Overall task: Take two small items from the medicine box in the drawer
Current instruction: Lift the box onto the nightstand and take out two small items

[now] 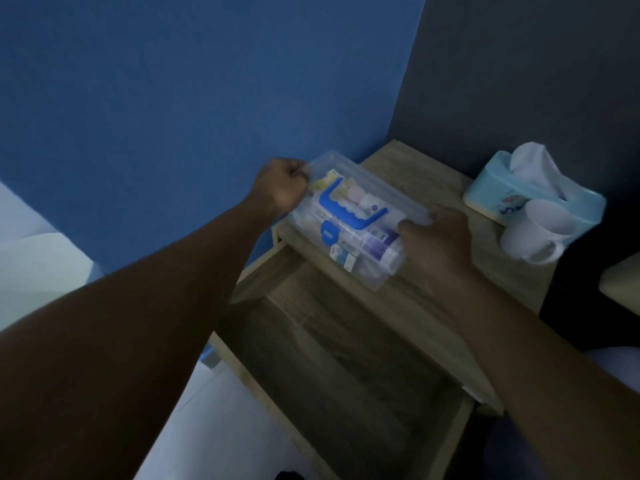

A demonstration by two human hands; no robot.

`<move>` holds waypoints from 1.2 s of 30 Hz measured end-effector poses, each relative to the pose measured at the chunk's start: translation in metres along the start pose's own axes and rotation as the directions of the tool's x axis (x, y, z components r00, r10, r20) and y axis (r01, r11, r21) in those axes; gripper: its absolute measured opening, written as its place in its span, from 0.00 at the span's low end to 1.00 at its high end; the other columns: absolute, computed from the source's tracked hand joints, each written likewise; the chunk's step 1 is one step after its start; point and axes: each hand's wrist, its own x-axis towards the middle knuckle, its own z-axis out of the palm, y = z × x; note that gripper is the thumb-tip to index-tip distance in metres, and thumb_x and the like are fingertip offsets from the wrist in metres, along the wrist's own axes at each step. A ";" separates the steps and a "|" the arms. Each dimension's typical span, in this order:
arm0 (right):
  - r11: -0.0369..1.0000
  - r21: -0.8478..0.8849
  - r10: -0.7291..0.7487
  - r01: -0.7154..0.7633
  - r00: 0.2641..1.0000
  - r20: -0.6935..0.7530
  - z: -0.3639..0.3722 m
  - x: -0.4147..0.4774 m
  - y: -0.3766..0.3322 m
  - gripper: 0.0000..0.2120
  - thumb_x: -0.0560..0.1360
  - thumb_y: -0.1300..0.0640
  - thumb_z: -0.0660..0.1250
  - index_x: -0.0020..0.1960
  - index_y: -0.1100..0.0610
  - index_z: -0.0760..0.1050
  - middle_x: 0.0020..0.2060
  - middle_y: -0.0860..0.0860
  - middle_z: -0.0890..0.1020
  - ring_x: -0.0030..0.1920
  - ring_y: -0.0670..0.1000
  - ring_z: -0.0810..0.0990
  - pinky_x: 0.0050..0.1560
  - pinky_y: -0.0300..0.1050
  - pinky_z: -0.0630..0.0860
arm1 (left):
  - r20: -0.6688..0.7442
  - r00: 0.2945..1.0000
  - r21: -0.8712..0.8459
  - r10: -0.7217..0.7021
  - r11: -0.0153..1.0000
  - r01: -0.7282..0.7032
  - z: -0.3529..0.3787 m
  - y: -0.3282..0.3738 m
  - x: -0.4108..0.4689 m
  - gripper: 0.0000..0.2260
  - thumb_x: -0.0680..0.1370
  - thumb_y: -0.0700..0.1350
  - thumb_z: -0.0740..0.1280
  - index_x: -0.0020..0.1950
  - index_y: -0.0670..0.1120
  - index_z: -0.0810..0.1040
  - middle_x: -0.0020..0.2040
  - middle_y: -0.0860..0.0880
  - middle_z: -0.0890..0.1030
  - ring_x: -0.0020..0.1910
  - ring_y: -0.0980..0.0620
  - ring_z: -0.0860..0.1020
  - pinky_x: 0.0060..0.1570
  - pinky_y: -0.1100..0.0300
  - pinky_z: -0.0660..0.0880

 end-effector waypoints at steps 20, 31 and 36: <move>0.558 -0.529 -0.443 0.639 0.769 0.461 -0.018 -0.011 0.015 0.32 0.82 0.42 0.55 0.80 0.55 0.53 0.81 0.54 0.53 0.80 0.55 0.54 0.72 0.57 0.68 | -0.073 0.934 -0.249 -0.351 0.913 0.323 0.036 -0.027 -0.059 0.18 0.80 0.50 0.62 0.67 0.44 0.74 0.63 0.43 0.79 0.60 0.44 0.78 0.62 0.52 0.74; 0.443 -0.565 -0.492 0.696 0.715 0.496 -0.021 -0.010 0.027 0.32 0.83 0.42 0.54 0.81 0.57 0.53 0.81 0.56 0.52 0.81 0.55 0.48 0.76 0.55 0.60 | 0.069 0.854 -0.702 -0.516 0.583 0.409 0.086 -0.015 -0.085 0.22 0.73 0.59 0.70 0.60 0.46 0.76 0.52 0.48 0.82 0.51 0.49 0.82 0.52 0.52 0.81; 0.439 -0.561 -0.511 0.702 0.708 0.487 -0.021 -0.007 0.029 0.32 0.82 0.42 0.54 0.81 0.57 0.54 0.81 0.56 0.53 0.81 0.54 0.49 0.75 0.54 0.60 | 0.008 0.856 -0.682 -0.518 0.623 0.383 0.085 -0.020 -0.086 0.21 0.72 0.59 0.72 0.56 0.46 0.79 0.52 0.48 0.83 0.51 0.50 0.81 0.53 0.52 0.80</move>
